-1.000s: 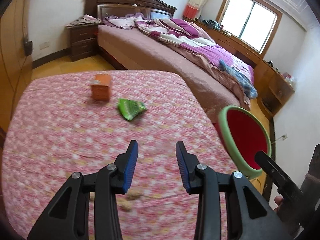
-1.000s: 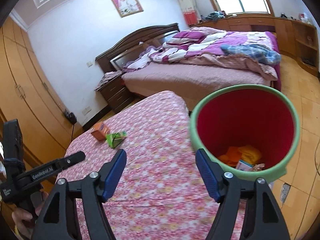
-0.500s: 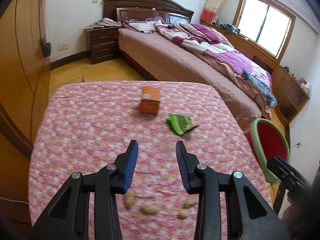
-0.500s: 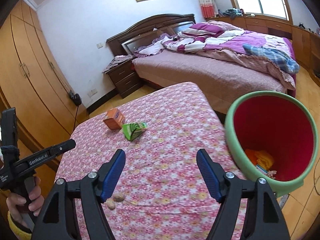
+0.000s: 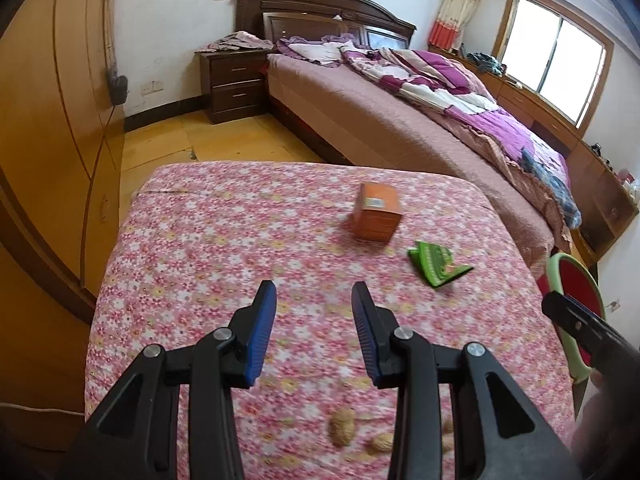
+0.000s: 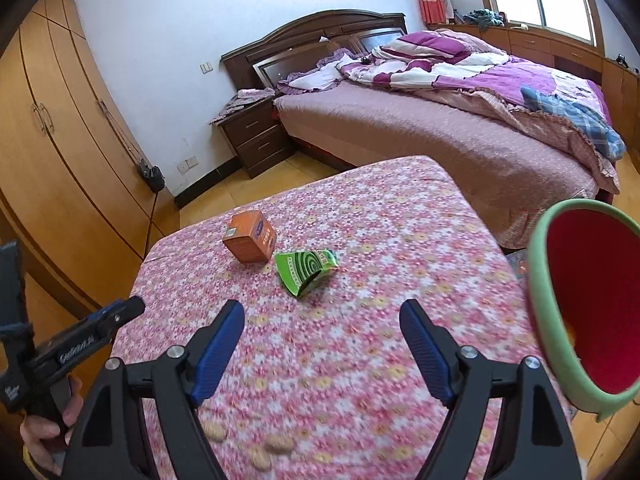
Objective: Collect trash
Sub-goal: 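Move both open tools back from the bucket toward the bed, then grasp the green mosquito-coil packet with the right tool, then grasp the orange box with the left tool while the right tool holds the green packet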
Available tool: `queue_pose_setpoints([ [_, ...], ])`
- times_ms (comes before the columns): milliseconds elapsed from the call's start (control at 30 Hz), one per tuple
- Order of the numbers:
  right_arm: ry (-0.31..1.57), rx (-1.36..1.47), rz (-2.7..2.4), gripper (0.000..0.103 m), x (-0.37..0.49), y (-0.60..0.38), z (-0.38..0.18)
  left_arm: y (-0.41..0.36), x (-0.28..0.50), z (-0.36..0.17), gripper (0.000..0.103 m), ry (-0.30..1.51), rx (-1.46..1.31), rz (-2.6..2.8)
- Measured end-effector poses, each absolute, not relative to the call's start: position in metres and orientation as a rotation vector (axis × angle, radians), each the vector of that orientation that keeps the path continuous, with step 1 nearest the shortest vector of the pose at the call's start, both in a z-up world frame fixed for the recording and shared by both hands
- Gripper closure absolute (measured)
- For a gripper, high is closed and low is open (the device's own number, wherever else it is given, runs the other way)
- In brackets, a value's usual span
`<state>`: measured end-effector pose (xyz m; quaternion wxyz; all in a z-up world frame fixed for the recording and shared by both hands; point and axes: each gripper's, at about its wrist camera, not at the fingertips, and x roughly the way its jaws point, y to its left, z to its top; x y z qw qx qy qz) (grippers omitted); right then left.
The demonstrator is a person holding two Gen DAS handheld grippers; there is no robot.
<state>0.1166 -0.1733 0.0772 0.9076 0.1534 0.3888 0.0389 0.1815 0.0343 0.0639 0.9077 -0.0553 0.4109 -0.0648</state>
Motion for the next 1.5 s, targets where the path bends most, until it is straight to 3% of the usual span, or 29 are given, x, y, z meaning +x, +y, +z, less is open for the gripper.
queue_pose_setpoints([
  [433, 0.893, 0.232, 0.091, 0.017, 0.184, -0.139, 0.019, 0.053, 0.194, 0.015, 0.064, 0.927, -0.192, -0.095],
  [767, 0.921, 0.135, 0.083, 0.017, 0.219, -0.128, -0.005, 0.057, 0.202, 0.007, 0.064, 0.933, -0.205, -0.07],
  [833, 0.907, 0.122, 0.094, 0.021, 0.219, -0.125, -0.006, 0.055, 0.205, 0.006, 0.064, 0.939, -0.203, -0.068],
  [900, 0.905, 0.107, 0.1, 0.036, 0.221, -0.123, -0.005, 0.052, 0.206, 0.006, 0.064, 0.941, -0.196, -0.065],
  [1500, 0.826, 0.235, 0.096, 0.039, 0.216, -0.192, 0.031, 0.002, 0.226, 0.019, 0.059, 0.94, -0.18, -0.152],
])
